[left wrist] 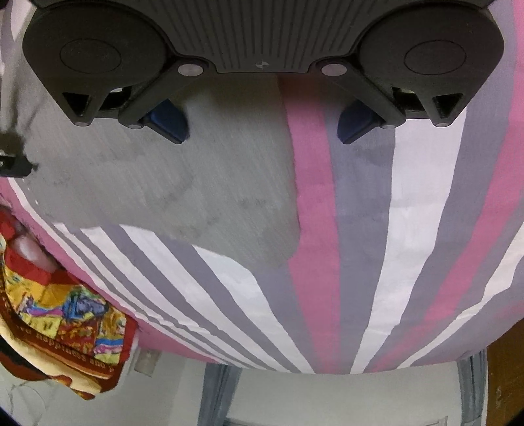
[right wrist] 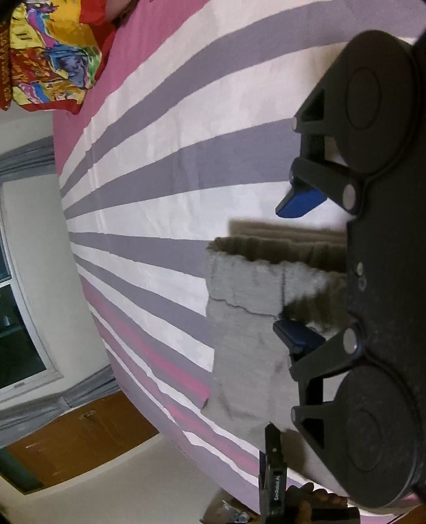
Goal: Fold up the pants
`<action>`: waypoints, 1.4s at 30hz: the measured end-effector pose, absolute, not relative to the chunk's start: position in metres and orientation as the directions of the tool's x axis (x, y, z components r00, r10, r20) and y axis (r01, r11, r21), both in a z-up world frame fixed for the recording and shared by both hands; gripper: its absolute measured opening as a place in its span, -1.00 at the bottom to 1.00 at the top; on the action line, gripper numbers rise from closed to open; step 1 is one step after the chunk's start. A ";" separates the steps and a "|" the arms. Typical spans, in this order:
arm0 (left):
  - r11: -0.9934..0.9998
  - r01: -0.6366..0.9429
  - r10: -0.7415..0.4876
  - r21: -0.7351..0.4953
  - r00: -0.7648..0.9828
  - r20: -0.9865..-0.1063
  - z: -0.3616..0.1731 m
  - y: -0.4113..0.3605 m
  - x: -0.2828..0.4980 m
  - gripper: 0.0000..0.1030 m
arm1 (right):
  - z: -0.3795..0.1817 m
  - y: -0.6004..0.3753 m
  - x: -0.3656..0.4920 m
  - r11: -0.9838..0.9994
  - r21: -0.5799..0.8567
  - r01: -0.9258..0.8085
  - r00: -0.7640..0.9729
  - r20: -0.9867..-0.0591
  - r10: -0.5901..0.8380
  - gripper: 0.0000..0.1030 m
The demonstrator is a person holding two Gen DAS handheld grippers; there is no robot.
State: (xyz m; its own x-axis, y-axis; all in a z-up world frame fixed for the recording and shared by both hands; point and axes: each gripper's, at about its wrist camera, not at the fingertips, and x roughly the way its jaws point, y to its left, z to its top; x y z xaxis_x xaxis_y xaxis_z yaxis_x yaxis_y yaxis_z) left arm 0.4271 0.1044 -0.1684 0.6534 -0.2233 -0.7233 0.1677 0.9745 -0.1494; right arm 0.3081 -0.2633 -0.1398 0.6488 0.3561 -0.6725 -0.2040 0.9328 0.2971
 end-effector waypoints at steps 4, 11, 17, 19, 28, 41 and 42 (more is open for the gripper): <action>0.973 0.174 -0.227 -0.149 0.649 -0.726 -0.167 0.104 0.414 0.92 | -0.141 -0.267 0.297 0.929 0.311 -0.203 0.633 -0.682 0.366 0.34; 0.960 0.219 -0.276 -0.173 0.657 -0.701 -0.164 0.112 0.382 0.91 | -0.143 -0.286 0.279 0.906 0.383 -0.179 0.611 -0.678 0.408 0.35; 0.825 0.312 -0.560 -0.471 0.565 -0.606 -0.178 0.142 0.376 0.52 | -0.160 -0.330 0.281 0.752 0.651 -0.109 0.579 -0.573 0.580 0.46; 0.765 0.309 -0.631 -0.565 0.536 -0.561 -0.187 0.156 0.381 0.45 | -0.174 -0.344 0.286 0.685 0.725 -0.068 0.570 -0.535 0.623 0.48; 0.491 0.320 -0.849 -0.811 0.384 -0.363 -0.239 0.187 0.409 0.33 | -0.215 -0.346 0.321 0.484 0.858 -0.173 0.386 -0.393 0.835 0.48; 0.415 0.395 -0.873 -0.819 0.428 -0.236 -0.240 0.172 0.420 -0.43 | -0.199 -0.283 0.377 0.517 0.807 -0.285 0.293 -0.440 0.849 -0.12; 0.408 0.411 -0.874 -0.816 0.434 -0.218 -0.233 0.174 0.418 -0.43 | -0.191 -0.282 0.379 0.507 0.808 -0.300 0.295 -0.427 0.855 -0.13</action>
State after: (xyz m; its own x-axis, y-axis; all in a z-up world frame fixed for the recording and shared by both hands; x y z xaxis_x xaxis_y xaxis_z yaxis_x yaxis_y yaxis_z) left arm 0.4185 0.1736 -0.2327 0.4338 -0.8741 -0.2184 0.4106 0.4076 -0.8156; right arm 0.3788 -0.2816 -0.1908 0.2952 0.8549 -0.4267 -0.3004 0.5070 0.8079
